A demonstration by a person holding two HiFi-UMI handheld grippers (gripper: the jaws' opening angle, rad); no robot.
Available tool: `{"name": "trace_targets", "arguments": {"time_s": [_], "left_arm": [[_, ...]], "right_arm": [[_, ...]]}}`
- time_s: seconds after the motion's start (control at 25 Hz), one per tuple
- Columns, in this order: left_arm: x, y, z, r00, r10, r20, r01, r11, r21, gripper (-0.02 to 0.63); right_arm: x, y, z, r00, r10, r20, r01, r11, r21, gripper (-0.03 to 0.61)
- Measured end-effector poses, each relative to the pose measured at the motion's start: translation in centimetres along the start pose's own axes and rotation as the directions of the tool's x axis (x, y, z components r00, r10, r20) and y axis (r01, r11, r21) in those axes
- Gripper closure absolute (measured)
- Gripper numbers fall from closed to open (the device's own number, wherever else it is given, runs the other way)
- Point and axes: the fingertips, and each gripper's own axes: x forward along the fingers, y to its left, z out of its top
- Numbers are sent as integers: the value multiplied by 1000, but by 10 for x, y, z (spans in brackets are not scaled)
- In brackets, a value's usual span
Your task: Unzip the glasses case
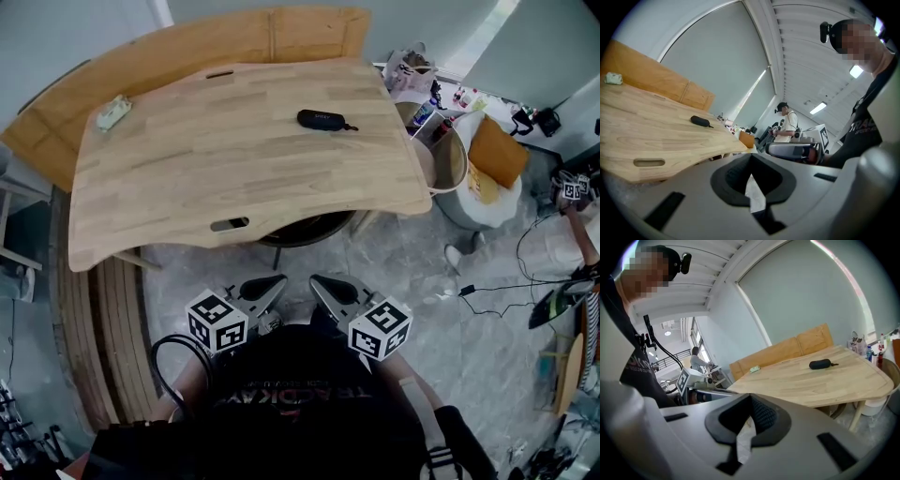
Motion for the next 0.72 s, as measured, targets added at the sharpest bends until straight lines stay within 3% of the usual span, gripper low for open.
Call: {"name": "trace_targets", "arguments": {"time_s": [0.72], "left_arm": [[-25, 10, -5, 999, 7, 32, -6, 1000, -19, 603]], "right_arm": [[18, 15, -2, 1000, 4, -22, -4, 1000, -17, 563]]}}
